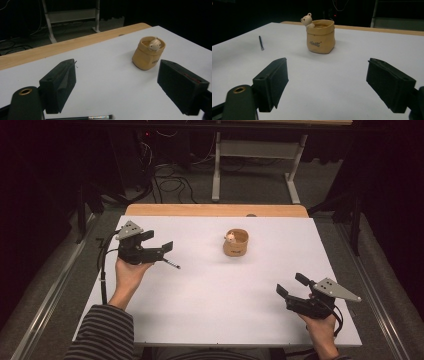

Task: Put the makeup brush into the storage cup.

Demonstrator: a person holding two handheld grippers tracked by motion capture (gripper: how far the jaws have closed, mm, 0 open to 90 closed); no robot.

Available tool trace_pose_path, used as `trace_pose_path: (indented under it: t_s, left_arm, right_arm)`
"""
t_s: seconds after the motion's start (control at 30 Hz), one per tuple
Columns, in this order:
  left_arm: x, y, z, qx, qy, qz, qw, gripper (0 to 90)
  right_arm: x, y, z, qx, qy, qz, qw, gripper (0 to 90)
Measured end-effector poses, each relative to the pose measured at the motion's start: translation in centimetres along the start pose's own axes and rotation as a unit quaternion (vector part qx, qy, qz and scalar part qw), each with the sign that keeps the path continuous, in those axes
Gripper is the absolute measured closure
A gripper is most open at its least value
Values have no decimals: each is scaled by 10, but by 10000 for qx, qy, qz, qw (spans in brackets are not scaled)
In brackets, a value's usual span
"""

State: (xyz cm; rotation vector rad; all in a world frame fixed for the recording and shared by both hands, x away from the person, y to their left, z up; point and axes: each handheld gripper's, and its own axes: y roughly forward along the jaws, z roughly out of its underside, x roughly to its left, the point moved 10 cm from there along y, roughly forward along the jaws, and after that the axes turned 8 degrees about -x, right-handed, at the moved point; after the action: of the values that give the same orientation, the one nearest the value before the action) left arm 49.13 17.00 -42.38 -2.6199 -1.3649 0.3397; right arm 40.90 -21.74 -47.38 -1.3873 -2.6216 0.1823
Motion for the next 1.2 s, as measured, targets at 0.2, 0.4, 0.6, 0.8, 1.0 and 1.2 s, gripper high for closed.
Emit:
trace_pose_path:
  t_s: [0.2, 0.4, 0.6, 0.8, 1.0, 1.2]
  left_arm:
    - [2, 6, -3, 30, -19, 26, 10000, 154]
    - [8, 12, -5, 28, -45, -69, 10000, 154]
    - [12, 20, -9, -60, 116, -183, 9997, 146]
    - [12, 27, -8, -8, 24, -107, 9999, 152]
    - [18, 31, -3, 145, -56, -246, 9996, 169]
    - [24, 29, 1, 293, -17, -320, 9991, 182]
  right_arm:
    - [0, 0, 0, 3, 7, -6, 10000, 188]
    - [0, 0, 0, -4, 11, -3, 10000, 188]
    - [0, 0, 0, -4, 8, -6, 10000, 188]
    - [1, 0, 0, -4, 1, -10, 10000, 188]
    - [0, 0, 0, -5, -1, -7, 10000, 188]
    - [1, 0, 0, 2, -12, -11, 10000, 188]
